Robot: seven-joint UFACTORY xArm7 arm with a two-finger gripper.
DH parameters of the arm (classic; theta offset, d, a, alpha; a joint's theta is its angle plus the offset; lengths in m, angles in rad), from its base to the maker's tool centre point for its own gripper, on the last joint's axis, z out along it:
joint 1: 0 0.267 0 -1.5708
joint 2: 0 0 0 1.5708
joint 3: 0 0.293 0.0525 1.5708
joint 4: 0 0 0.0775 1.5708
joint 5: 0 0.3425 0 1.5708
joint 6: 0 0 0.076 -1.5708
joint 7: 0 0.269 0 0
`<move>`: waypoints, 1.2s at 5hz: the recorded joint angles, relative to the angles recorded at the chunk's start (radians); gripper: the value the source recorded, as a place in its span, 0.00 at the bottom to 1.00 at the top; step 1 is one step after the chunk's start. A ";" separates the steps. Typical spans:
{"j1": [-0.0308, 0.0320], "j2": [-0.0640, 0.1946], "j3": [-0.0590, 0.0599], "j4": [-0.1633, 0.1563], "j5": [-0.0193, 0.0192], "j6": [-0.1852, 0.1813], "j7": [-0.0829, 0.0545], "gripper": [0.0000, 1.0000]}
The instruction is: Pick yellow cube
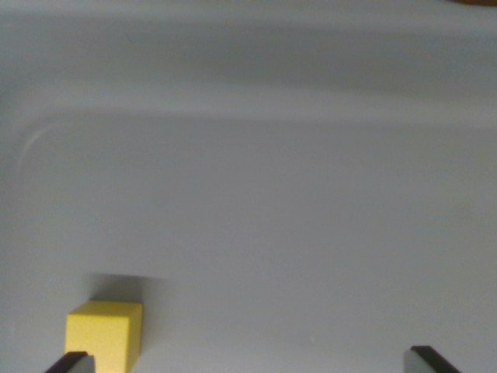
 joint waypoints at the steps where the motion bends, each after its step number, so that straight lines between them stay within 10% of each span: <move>1: 0.0096 0.021 0.007 -0.028 -0.0034 -0.046 0.020 0.00; 6: 0.0293 0.065 0.021 -0.087 -0.0103 -0.140 0.062 0.00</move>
